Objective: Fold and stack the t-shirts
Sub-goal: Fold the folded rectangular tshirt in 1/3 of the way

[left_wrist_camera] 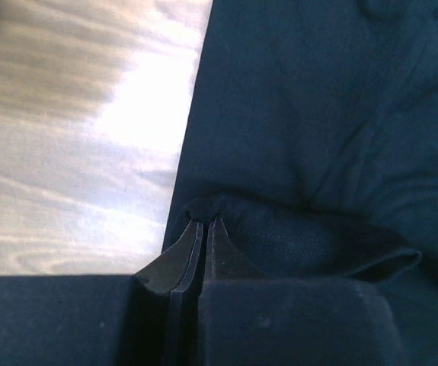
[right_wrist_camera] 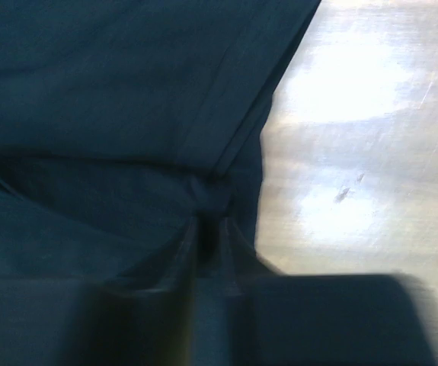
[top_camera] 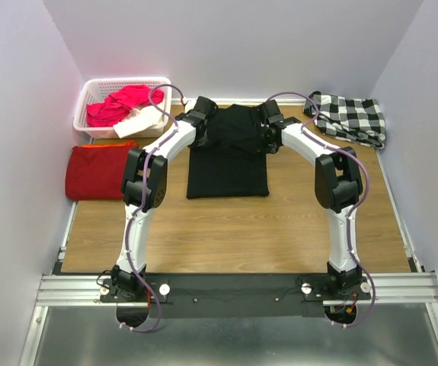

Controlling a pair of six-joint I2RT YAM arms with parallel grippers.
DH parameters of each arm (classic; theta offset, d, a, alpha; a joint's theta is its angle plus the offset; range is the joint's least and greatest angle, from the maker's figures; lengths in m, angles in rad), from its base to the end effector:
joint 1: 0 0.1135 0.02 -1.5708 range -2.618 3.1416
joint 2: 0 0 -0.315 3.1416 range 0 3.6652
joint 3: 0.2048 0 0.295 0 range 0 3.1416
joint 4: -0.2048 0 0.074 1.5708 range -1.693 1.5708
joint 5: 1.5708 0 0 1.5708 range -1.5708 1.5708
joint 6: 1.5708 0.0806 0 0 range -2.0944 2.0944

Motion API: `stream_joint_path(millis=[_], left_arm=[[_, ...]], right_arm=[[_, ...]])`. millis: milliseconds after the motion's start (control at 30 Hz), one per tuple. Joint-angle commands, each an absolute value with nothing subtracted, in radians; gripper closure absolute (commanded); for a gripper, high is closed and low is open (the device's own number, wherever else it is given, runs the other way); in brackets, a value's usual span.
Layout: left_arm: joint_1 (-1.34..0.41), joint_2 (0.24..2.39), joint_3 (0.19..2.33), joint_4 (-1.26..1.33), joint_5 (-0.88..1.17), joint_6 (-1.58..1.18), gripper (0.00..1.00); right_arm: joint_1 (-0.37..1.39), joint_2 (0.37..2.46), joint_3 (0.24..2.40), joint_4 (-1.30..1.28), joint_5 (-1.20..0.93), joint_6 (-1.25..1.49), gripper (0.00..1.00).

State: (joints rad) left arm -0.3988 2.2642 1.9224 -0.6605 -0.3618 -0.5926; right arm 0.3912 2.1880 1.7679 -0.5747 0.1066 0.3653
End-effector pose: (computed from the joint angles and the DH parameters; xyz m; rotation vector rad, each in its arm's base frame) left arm 0.5585 -0.2044 0.1896 -0.3712 2.4515 0.0543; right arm 0.5343 0.2111 0.1781 0.0073 2.5643 0.1534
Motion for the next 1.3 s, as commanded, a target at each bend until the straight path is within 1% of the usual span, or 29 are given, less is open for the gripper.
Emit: stream_joint_path(millis=[0,33,67,100,167,233,333,400,567,833,967,1100,1167,1233,1267], left_arm=[[-0.367,2.278,1.962,-0.537,-0.354,-0.542,0.80],[-0.367,2.286,1.988,-0.497,-0.350,-0.528,0.78],[-0.367,2.295,2.012,-0.491,-0.354,-0.517,0.76],[-0.367,2.305,2.040,-0.491,-0.362,-0.506,0.72],[-0.367,2.329,2.115,-0.494,-0.385,-0.496,0.71],[-0.367,2.327,2.146,-0.476,-0.390,-0.485,0.64],[-0.367,2.304,2.146,-0.474,-0.376,-0.485,0.62],[-0.367,2.280,2.114,-0.472,-0.371,-0.485,0.61],[-0.367,2.174,1.922,-0.468,-0.318,-0.471,0.61],[-0.374,1.990,1.610,-0.472,-0.273,-0.453,0.61],[-0.374,1.902,1.485,-0.479,-0.174,-0.425,0.61],[-0.374,1.830,1.341,-0.454,-0.072,-0.396,0.62],[-0.374,1.789,1.267,-0.427,-0.016,-0.373,0.61],[-0.374,1.772,1.218,-0.411,0.029,-0.362,0.61],[-0.374,1.758,1.207,-0.410,0.056,-0.356,0.61]], right_arm=[[0.341,2.255,1.858,-0.604,0.111,0.341,0.61],[0.334,2.256,1.874,-0.609,0.109,0.345,0.55],[0.321,2.256,1.881,-0.615,0.106,0.348,0.53],[0.316,2.253,1.887,-0.615,0.109,0.350,0.51],[0.304,2.250,1.905,-0.615,0.124,0.354,0.50],[0.302,2.246,1.922,-0.617,0.127,0.357,0.50],[0.302,2.230,1.933,-0.620,0.106,0.360,0.50],[0.302,2.200,1.899,-0.620,0.092,0.371,0.50],[0.325,2.109,1.775,-0.620,0.025,0.387,0.50],[0.410,1.942,1.583,-0.620,0.015,0.406,0.50],[0.425,1.878,1.464,-0.618,-0.089,0.414,0.48],[0.434,1.819,1.361,-0.618,-0.092,0.426,0.48],[0.434,1.787,1.322,-0.618,-0.062,0.436,0.47],[0.434,1.772,1.281,-0.617,-0.052,0.436,0.41],[0.434,1.769,1.272,-0.617,-0.046,0.434,0.40]])
